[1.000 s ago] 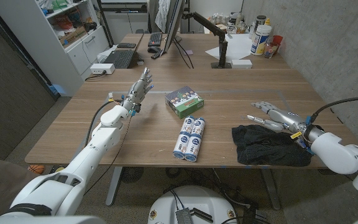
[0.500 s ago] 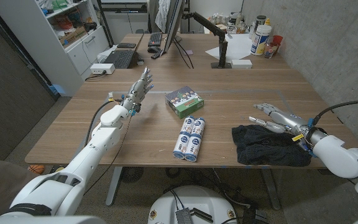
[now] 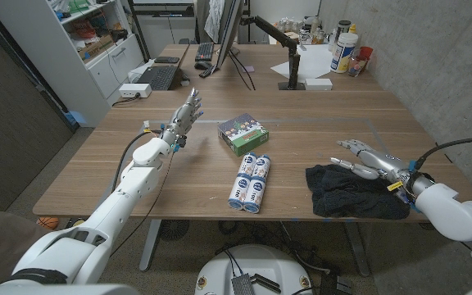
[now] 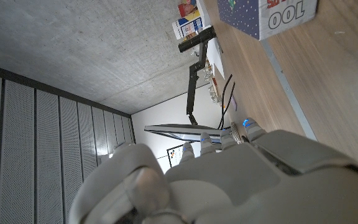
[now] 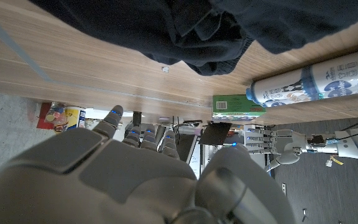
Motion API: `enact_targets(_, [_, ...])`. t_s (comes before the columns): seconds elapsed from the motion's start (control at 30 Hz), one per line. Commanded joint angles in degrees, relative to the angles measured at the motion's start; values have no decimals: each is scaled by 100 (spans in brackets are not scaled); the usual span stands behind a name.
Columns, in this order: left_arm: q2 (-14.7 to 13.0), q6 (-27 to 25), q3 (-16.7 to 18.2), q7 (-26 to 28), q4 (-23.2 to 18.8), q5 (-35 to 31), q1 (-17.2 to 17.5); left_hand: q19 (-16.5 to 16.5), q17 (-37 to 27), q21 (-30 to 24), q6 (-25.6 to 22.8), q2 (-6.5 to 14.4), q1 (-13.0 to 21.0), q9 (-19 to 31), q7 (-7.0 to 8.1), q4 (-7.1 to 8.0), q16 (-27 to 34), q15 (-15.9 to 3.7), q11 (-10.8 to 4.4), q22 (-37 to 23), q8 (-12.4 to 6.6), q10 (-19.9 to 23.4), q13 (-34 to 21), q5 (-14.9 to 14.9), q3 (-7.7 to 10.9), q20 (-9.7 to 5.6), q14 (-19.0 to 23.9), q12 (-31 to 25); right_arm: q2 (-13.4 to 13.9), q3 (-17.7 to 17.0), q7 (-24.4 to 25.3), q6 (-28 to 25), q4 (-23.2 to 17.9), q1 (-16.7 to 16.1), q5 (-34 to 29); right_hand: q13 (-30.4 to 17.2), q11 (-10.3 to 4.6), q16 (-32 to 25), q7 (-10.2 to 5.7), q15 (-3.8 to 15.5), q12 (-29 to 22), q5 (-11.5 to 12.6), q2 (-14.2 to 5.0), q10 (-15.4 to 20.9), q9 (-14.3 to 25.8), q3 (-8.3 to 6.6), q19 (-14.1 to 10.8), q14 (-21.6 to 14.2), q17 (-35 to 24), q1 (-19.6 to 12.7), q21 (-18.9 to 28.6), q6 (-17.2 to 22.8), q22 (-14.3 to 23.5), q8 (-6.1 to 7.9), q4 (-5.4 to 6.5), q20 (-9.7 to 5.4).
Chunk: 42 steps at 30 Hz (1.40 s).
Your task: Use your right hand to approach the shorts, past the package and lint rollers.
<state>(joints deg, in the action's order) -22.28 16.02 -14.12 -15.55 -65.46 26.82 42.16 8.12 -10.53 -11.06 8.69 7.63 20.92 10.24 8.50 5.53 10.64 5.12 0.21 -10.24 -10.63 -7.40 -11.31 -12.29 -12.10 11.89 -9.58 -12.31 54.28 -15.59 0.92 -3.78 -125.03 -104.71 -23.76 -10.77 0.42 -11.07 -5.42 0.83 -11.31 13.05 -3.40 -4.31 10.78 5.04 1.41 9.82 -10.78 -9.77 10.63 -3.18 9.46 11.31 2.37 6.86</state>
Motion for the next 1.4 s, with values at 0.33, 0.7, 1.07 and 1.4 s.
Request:
enact_targets(0.33, [-60,-99,-54,141,-207,-49,52,35,-31,-23,7,-6,47,12,-5,-5,41,6,-19,-21,-30,11,-12,9,36,33,-334,-32,-218,-160,60,64,20,-182,-174,-30,3,-29,-35,-5,3,-11,11,-72,32,33,32,292,-31,-75,-15,-30,18,-13,-24,32])
enact_targets(0.7, [-102,-128,-63,206,-341,-52,107,33,-30,-24,7,-8,46,12,-2,-5,42,8,-9,-21,-29,9,-12,9,37,33,-333,-31,-387,-187,185,99,23,-259,-234,-31,3,-29,-38,-12,9,-17,26,-92,33,46,34,295,-33,-62,-13,-32,18,-12,-23,43])
enact_targets(1.07, [-142,-159,-56,233,-406,-34,144,33,-30,-25,9,-8,45,12,-6,-4,41,8,-12,-21,-27,4,-12,9,38,33,-335,-29,-485,-110,283,13,1,-272,-248,-31,1,-29,-38,-9,6,-22,39,-95,33,57,37,299,-34,-53,-11,-34,18,-11,-23,41])
enact_targets(1.4, [-195,-192,-42,228,-434,-25,143,32,-30,-25,6,-8,44,12,-7,-3,40,11,-19,-21,-28,7,-12,8,39,33,-340,-30,-453,28,353,-56,2,-214,-233,-30,-5,-28,-38,-4,4,-25,42,-97,33,62,40,305,-35,-50,-11,-25,18,-7,-23,44])
